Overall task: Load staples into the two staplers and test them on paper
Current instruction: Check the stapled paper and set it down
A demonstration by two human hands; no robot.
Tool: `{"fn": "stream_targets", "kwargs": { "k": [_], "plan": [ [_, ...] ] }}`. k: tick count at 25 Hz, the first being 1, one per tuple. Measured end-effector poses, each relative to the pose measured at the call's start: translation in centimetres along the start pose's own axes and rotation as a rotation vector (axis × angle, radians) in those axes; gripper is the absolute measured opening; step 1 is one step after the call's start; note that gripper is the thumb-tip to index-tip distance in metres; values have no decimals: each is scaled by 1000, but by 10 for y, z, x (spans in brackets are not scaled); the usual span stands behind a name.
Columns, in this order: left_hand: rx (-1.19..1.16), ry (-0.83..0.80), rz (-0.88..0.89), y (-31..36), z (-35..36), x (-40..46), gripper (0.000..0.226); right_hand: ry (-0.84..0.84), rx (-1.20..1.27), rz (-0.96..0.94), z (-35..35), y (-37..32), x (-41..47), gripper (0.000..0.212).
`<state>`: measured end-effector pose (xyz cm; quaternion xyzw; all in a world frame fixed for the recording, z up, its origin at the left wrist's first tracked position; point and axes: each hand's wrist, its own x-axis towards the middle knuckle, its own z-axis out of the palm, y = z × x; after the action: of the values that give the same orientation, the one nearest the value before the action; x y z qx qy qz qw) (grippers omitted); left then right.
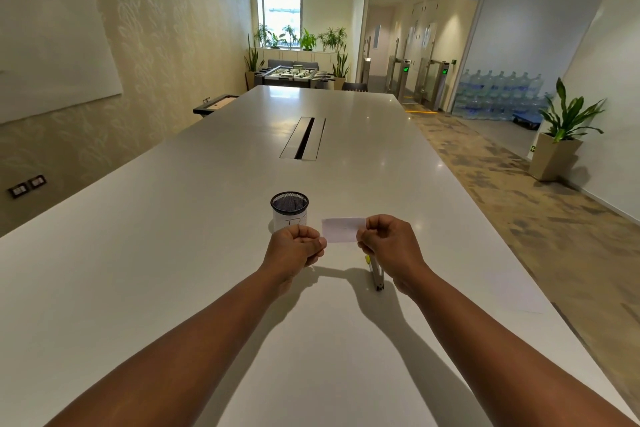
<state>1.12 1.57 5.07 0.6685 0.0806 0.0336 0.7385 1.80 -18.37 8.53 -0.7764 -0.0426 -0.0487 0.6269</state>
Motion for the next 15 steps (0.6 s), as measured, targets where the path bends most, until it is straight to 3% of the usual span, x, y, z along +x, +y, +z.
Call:
{"fn": "stream_targets", "kwargs": {
  "k": [3,8,11,15],
  "plan": [
    [92,113,-18,-17,-17,8,12,51,-45,4,2,6,7,22],
    [606,347,37,-49,-61,19,12,70,-161,-55,7,1,27,23],
    [884,315,181,-62,-88,28,13,106,-247,-134,19,-11,46,17],
    [966,286,291,-70,-103,44,14,84,-370,-297,46,-25,71,21]
  ]
}}
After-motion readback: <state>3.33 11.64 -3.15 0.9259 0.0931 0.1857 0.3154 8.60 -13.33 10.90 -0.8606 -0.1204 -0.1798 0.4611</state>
